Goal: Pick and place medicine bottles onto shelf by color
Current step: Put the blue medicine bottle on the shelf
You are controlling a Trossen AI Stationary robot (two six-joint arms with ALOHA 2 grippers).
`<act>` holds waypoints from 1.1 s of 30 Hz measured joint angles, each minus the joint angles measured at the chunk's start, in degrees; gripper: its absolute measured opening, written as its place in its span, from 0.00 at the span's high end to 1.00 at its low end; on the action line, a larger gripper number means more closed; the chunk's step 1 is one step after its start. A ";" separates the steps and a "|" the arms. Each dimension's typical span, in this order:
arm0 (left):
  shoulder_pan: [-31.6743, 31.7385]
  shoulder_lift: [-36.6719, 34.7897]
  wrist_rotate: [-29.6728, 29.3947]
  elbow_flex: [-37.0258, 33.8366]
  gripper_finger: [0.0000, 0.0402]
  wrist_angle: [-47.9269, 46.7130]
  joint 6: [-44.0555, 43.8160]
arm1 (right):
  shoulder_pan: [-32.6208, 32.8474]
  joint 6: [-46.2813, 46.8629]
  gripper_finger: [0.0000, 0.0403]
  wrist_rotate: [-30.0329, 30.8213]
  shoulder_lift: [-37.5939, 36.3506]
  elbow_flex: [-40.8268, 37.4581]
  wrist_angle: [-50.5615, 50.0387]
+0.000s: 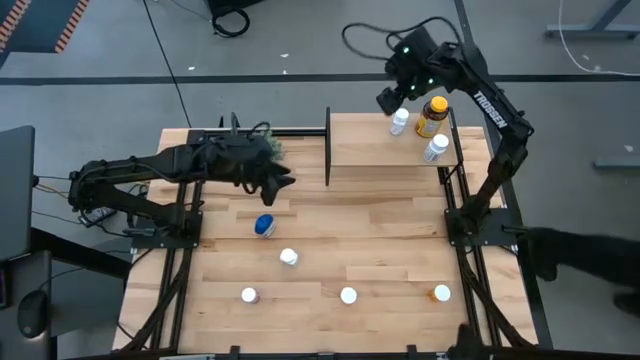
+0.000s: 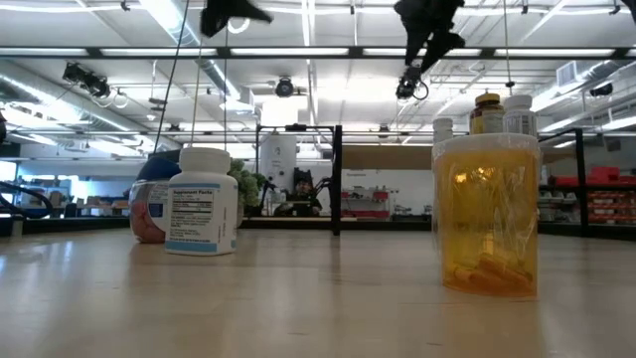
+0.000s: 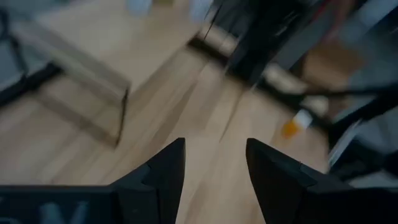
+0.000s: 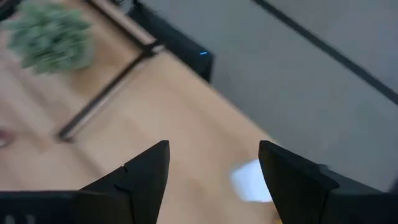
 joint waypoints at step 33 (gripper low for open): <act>-2.31 21.82 7.22 -0.04 0.28 -39.73 -10.19 | 42.15 35.97 0.37 9.24 0.04 -0.02 -0.28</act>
